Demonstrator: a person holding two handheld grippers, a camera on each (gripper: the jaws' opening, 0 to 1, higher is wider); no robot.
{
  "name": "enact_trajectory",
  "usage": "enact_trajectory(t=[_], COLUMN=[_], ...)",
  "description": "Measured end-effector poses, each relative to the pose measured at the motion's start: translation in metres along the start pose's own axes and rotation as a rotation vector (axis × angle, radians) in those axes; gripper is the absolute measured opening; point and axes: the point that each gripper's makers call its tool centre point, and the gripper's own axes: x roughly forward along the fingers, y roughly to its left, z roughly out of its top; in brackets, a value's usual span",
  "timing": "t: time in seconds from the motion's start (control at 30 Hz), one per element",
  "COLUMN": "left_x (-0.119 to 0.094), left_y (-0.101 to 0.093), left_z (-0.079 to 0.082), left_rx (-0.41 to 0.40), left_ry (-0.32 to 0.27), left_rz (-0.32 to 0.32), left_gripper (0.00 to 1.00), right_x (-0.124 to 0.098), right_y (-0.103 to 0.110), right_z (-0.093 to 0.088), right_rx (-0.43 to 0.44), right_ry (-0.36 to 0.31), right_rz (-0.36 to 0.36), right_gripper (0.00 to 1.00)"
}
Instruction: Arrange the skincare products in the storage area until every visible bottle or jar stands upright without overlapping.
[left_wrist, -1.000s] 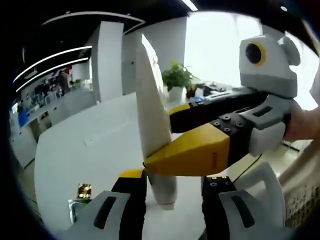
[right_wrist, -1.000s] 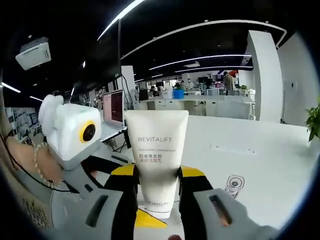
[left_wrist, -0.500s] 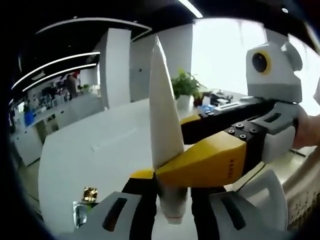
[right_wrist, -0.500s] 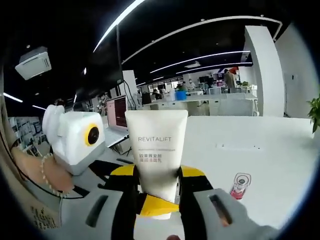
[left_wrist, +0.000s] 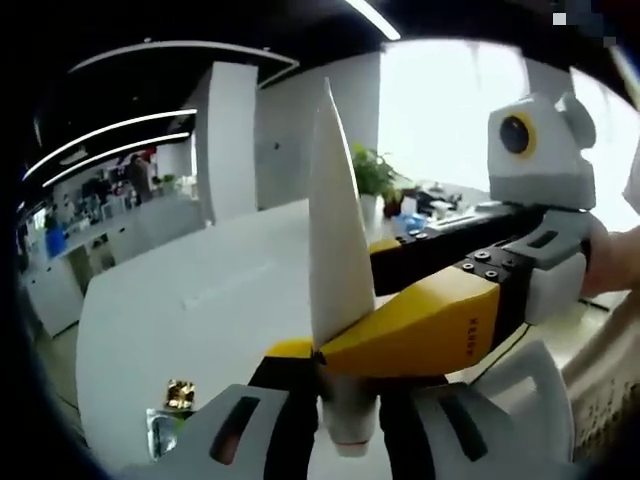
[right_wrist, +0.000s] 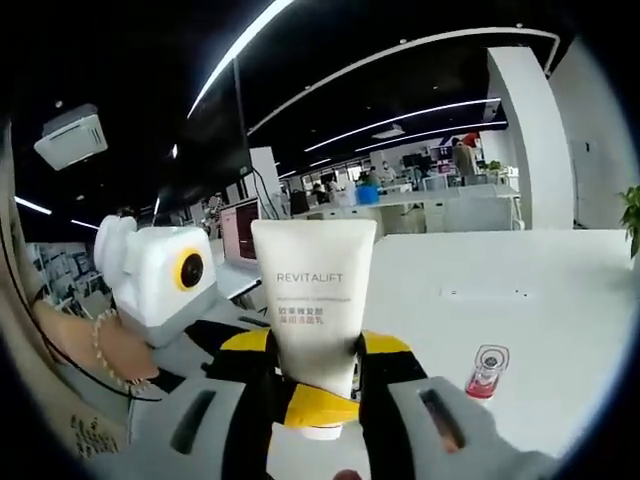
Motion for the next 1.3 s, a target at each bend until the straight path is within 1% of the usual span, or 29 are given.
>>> enact_trajectory(t=[0.07, 0.13, 0.23, 0.37, 0.47, 0.63, 0.7, 0.77, 0.83, 0.87, 0.93, 1.0, 1.07, 1.13, 1.17, 1.2, 1.27, 1.3], left_x=[0.0, -0.001, -0.002, -0.001, -0.001, -0.002, -0.003, -0.002, -0.003, -0.003, -0.005, -0.005, -0.002, -0.001, 0.002, 0.004, 0.008, 0.01], left_y=[-0.002, -0.005, -0.01, -0.017, -0.021, -0.031, -0.036, -0.04, -0.046, -0.05, -0.062, -0.069, -0.071, -0.074, -0.075, -0.076, -0.075, -0.075], left_z=[-0.001, -0.002, -0.002, 0.0, 0.002, 0.004, 0.004, 0.005, 0.006, 0.008, 0.009, 0.01, 0.01, 0.006, 0.004, 0.002, -0.007, -0.011], left_rx=[0.006, -0.001, 0.002, 0.003, 0.008, 0.029, 0.036, 0.055, 0.063, 0.076, 0.098, 0.111, 0.116, 0.137, 0.155, 0.162, 0.208, 0.222], left_ry=[0.008, 0.011, 0.013, 0.014, 0.013, 0.012, 0.014, 0.011, 0.008, -0.005, -0.006, -0.007, -0.005, 0.005, 0.018, 0.029, 0.064, 0.075], left_rz=[-0.011, -0.044, -0.092, -0.154, -0.194, -0.269, -0.309, -0.335, -0.379, -0.401, -0.458, -0.482, -0.49, -0.513, -0.517, -0.515, -0.5, -0.495], left_gripper=[0.17, 0.17, 0.17, 0.17, 0.17, 0.17, 0.17, 0.17, 0.17, 0.17, 0.17, 0.17, 0.17, 0.17, 0.18, 0.19, 0.2, 0.2], right_x=[-0.002, -0.005, -0.011, -0.016, -0.021, -0.028, -0.03, -0.033, -0.037, -0.039, -0.044, -0.046, -0.049, -0.051, -0.052, -0.053, -0.052, -0.051], right_y=[0.002, 0.004, 0.006, 0.005, 0.006, 0.005, 0.006, 0.006, 0.009, 0.012, 0.018, 0.021, 0.022, 0.025, 0.026, 0.029, 0.028, 0.028], right_z=[-0.002, -0.002, -0.003, -0.002, 0.0, 0.005, 0.006, 0.008, 0.01, 0.015, 0.024, 0.025, 0.023, 0.02, 0.018, 0.015, 0.005, 0.002], right_rx=[-0.011, -0.032, -0.086, -0.087, -0.11, -0.118, -0.123, -0.13, -0.12, -0.1, -0.072, -0.093, -0.127, -0.177, -0.203, -0.204, -0.268, -0.261], right_ry=[0.001, -0.003, 0.006, 0.007, 0.01, 0.005, 0.008, 0.004, -0.008, -0.029, -0.067, -0.057, -0.044, -0.029, -0.019, -0.009, 0.024, 0.033], right_rz=[0.024, 0.05, 0.086, 0.115, 0.146, 0.203, 0.224, 0.251, 0.291, 0.32, 0.372, 0.402, 0.424, 0.459, 0.473, 0.487, 0.48, 0.482], right_gripper=[0.31, 0.31, 0.3, 0.29, 0.28, 0.26, 0.25, 0.24, 0.24, 0.24, 0.24, 0.23, 0.21, 0.17, 0.14, 0.12, 0.11, 0.11])
